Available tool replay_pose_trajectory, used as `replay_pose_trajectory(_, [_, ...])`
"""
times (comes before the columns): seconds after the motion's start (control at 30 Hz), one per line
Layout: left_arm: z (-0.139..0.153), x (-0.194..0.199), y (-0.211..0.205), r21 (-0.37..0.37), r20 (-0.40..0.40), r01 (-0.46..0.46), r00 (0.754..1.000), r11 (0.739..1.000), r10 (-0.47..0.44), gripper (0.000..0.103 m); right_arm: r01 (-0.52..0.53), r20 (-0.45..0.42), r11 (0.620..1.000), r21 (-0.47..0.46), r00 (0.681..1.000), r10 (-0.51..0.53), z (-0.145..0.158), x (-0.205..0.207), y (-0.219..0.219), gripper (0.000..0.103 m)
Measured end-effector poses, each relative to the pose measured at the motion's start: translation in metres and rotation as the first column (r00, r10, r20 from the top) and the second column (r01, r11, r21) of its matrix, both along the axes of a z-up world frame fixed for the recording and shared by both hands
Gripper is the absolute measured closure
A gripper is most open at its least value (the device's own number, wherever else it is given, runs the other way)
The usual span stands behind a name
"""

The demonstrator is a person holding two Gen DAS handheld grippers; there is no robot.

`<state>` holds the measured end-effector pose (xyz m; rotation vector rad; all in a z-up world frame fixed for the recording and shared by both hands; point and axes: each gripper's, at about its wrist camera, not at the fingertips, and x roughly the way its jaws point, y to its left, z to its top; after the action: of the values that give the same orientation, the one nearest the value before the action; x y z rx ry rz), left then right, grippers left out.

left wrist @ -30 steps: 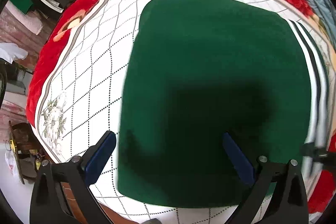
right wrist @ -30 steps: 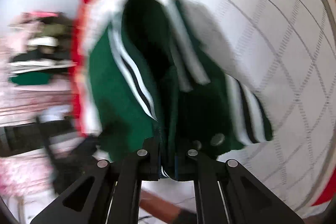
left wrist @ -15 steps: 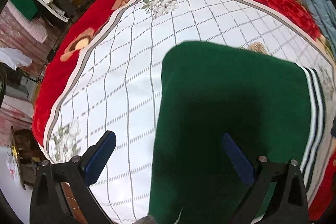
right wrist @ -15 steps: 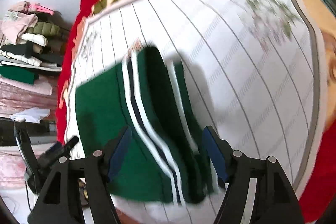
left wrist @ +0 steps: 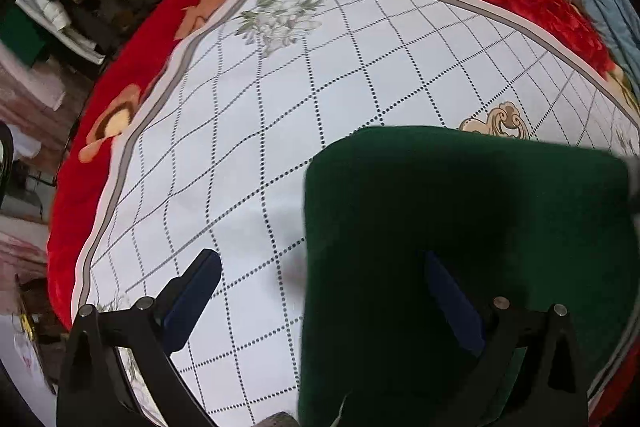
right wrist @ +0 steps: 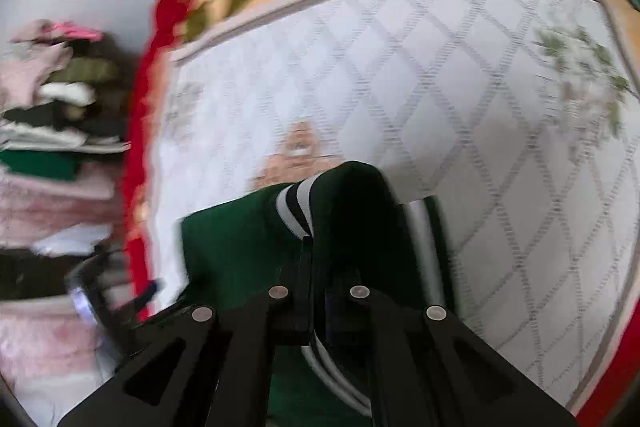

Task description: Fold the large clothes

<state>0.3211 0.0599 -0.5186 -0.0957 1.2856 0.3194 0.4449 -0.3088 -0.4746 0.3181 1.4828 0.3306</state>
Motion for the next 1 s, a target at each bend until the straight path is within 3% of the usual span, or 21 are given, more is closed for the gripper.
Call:
replay_pose_trajectory(0.07, [-0.001, 0.005, 0.004, -0.023, -0.011, 0.008, 1.0, 1.0, -0.009, 0.0, 0.007, -0.06, 0.992, -0.126, 0.998, -0.015, -0.039, 0.005, -0.004, 0.101])
replay_pose_trajectory(0.13, [0.002, 0.011, 0.009, -0.027, -0.014, 0.013, 1.0, 1.0, -0.014, 0.0, 0.032, -0.15, 0.989, -0.148, 0.987, -0.055, -0.078, 0.008, -0.008, 0.101])
replay_pose_trajectory(0.17, [0.005, 0.014, 0.012, -0.012, -0.011, 0.014, 1.0, 1.0, -0.014, 0.0, 0.033, -0.153, 0.988, -0.15, 0.987, -0.056, -0.081, 0.011, -0.007, 0.1])
replay_pose_trajectory(0.23, [0.008, 0.02, 0.021, 0.009, 0.004, 0.008, 1.0, 1.0, -0.008, 0.0, 0.037, -0.139, 0.989, -0.14, 0.989, -0.057, -0.07, 0.016, -0.006, 0.096])
replay_pose_trajectory(0.3, [0.004, 0.028, 0.033, 0.018, 0.003, -0.018, 1.0, 1.0, 0.018, 0.0, 0.029, -0.126, 0.992, -0.123, 0.991, -0.045, -0.055, 0.015, -0.011, 0.082])
replay_pose_trajectory(0.37, [-0.012, 0.04, 0.045, 0.023, -0.032, -0.039, 0.999, 0.999, 0.039, 0.0, 0.031, -0.111, 0.991, -0.128, 0.993, -0.046, -0.035, 0.009, -0.021, 0.052])
replay_pose_trajectory(0.47, [-0.047, 0.056, 0.055, -0.002, -0.1, -0.048, 0.994, 0.999, 0.048, 0.0, 0.056, -0.11, 0.995, -0.088, 0.992, -0.065, -0.011, -0.01, -0.046, 0.048])
replay_pose_trajectory(0.53, [-0.05, 0.059, 0.06, -0.024, -0.096, -0.056, 0.994, 0.998, 0.054, 0.0, 0.062, -0.139, 0.996, -0.058, 0.988, -0.07, -0.005, -0.028, -0.053, 0.046])
replay_pose_trajectory(0.63, [-0.039, 0.053, 0.059, 0.008, -0.074, -0.062, 0.995, 0.998, 0.062, 0.0, 0.045, -0.208, 0.999, -0.015, 0.977, -0.047, -0.012, -0.061, -0.065, 0.034])
replay_pose_trajectory(0.7, [-0.031, 0.046, 0.059, 0.019, -0.069, -0.069, 0.995, 0.997, 0.071, 0.0, 0.012, -0.252, 1.0, 0.01, 0.968, -0.009, -0.032, -0.077, -0.062, 0.036])
replay_pose_trajectory(0.77, [-0.022, 0.034, 0.059, 0.02, -0.06, -0.08, 0.995, 0.997, 0.081, 0.0, 0.017, -0.283, 1.0, 0.016, 0.959, -0.012, -0.049, -0.091, -0.059, 0.1])
replay_pose_trajectory(0.83, [-0.009, 0.017, 0.062, 0.03, -0.051, -0.093, 0.994, 0.995, 0.094, 0.0, 0.067, -0.258, 0.997, 0.024, 0.964, -0.058, -0.041, -0.098, -0.064, 0.1])
replay_pose_trajectory(0.93, [0.009, -0.014, 0.067, 0.057, -0.037, -0.101, 0.994, 0.993, 0.103, 0.0, 0.123, -0.148, 0.992, 0.028, 0.982, -0.117, 0.001, -0.107, -0.07, 0.101])
replay_pose_trajectory(1.0, [0.012, -0.03, 0.069, 0.069, -0.043, -0.106, 0.993, 0.992, 0.11, 0.0, 0.154, -0.145, 0.988, -0.008, 0.977, -0.154, 0.004, -0.114, -0.08, 0.101])
